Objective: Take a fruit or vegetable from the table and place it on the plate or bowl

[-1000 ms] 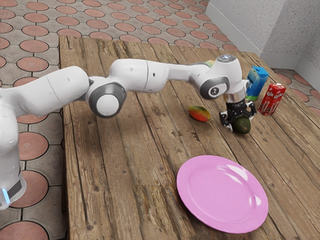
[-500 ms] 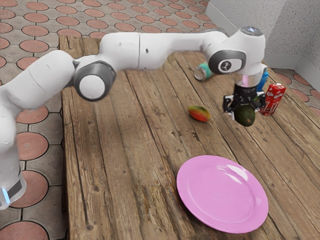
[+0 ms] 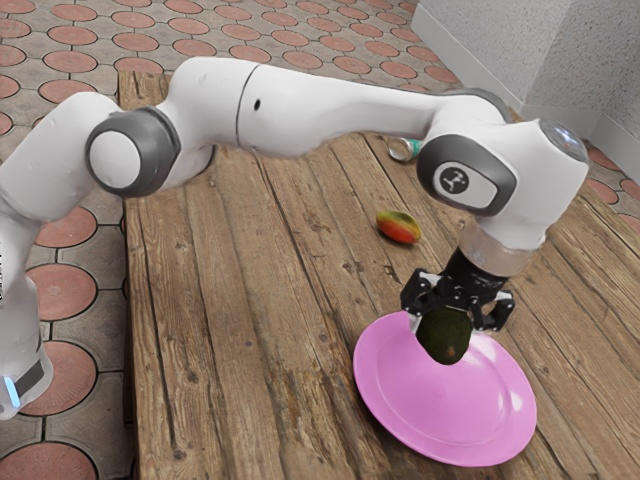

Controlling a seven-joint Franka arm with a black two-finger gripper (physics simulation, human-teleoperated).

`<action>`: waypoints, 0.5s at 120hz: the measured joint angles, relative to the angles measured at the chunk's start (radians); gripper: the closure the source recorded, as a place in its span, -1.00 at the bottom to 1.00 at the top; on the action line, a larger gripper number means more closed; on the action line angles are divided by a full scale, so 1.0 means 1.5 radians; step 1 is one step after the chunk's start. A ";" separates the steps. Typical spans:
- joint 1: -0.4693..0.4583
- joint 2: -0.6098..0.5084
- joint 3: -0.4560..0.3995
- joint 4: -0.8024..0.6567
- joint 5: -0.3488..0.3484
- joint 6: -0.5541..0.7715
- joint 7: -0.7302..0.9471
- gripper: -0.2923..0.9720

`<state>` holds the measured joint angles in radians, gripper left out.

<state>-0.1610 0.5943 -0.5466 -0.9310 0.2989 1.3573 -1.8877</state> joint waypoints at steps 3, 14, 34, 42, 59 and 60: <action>0.003 -0.001 0.000 -0.005 -0.003 -0.005 -0.012 -0.13; 0.006 -0.004 0.000 -0.011 -0.011 -0.019 -0.049 -0.28; 0.005 -0.003 0.002 -0.013 -0.011 -0.032 -0.100 -0.47; 0.007 -0.006 0.000 -0.017 -0.011 -0.034 -0.117 -0.49; -0.001 -0.121 0.001 -0.112 0.013 -0.030 -0.122 -0.53; 0.007 -0.133 0.006 -0.117 0.013 -0.030 -0.117 -0.53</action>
<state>-0.1501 0.3954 -0.5383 -1.1072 0.3183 1.3128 -2.0639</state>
